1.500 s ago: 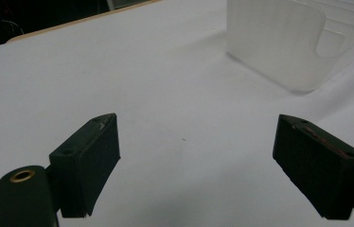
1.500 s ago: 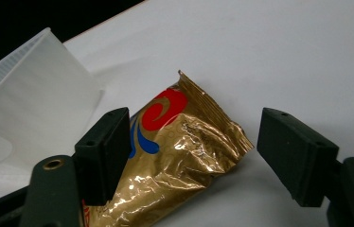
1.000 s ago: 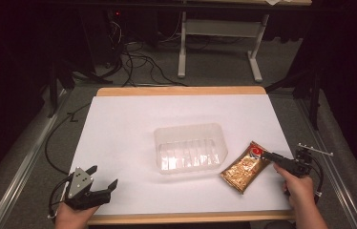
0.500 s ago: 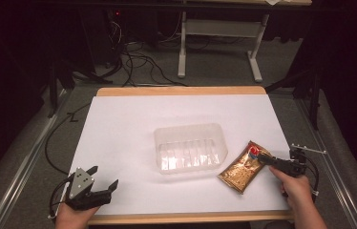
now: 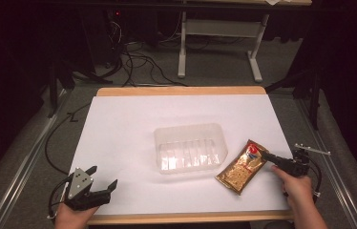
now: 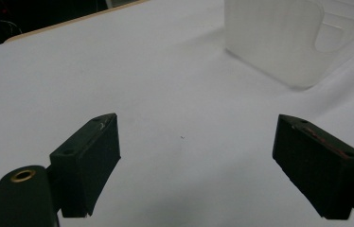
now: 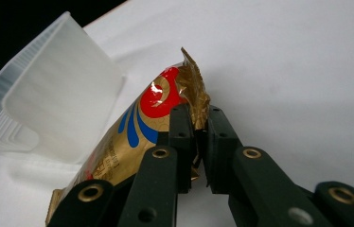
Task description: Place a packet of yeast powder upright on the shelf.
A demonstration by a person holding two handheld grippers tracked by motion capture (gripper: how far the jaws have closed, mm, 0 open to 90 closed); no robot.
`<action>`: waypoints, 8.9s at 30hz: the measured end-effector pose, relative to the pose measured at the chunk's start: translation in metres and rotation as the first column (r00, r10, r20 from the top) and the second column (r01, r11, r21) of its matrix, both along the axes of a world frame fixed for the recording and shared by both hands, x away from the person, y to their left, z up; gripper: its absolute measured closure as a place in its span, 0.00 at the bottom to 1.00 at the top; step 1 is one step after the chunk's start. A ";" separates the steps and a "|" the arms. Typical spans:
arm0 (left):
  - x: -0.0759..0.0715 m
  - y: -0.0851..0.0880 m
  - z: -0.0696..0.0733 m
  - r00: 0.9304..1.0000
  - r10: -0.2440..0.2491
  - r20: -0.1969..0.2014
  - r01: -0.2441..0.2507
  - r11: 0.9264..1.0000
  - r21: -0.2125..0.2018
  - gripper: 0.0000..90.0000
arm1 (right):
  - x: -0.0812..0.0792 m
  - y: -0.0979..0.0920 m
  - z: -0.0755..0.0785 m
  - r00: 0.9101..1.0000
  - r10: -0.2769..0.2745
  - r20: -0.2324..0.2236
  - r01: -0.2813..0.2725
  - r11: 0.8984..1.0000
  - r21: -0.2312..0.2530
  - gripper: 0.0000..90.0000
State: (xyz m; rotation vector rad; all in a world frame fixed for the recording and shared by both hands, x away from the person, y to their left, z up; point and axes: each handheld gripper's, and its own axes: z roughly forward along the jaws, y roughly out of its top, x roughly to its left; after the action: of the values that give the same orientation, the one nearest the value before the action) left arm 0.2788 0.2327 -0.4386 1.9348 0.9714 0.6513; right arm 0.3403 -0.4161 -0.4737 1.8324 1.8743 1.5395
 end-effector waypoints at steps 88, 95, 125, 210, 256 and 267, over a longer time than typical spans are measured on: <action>-0.002 0.003 0.003 1.000 0.009 0.029 -0.009 1.000 -0.009 0.19 | -0.069 0.065 0.110 0.821 -0.080 0.565 0.173 0.979 -0.112 1.00; -0.003 0.004 0.004 0.999 0.013 0.035 -0.012 1.000 -0.015 0.19 | -0.071 0.068 0.117 0.801 -0.091 0.592 0.179 0.980 -0.092 1.00; -0.003 0.006 0.005 0.999 0.013 0.039 -0.012 1.000 -0.022 0.19 | -0.054 0.082 0.159 0.773 -0.177 0.609 0.132 0.984 0.118 1.00; -0.006 0.006 0.006 0.999 0.002 0.043 0.000 0.999 -0.051 0.19 | 0.029 0.331 0.124 0.863 0.030 0.504 -0.107 0.986 0.125 1.00; -0.004 0.004 0.006 0.999 -0.010 0.045 0.012 0.999 -0.036 0.19 | 0.017 0.323 0.081 0.891 0.105 0.441 -0.147 0.987 0.062 1.00; -0.003 0.007 0.006 0.999 -0.005 0.046 0.007 0.999 -0.043 0.19 | 0.009 0.321 0.080 0.889 0.149 0.432 -0.173 0.985 0.017 0.97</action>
State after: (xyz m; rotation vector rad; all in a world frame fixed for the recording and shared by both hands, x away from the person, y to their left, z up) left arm 0.2757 0.2394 -0.4327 1.8763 0.9442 0.6631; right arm 0.3490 -0.0953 -0.3938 1.2339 1.8140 1.8785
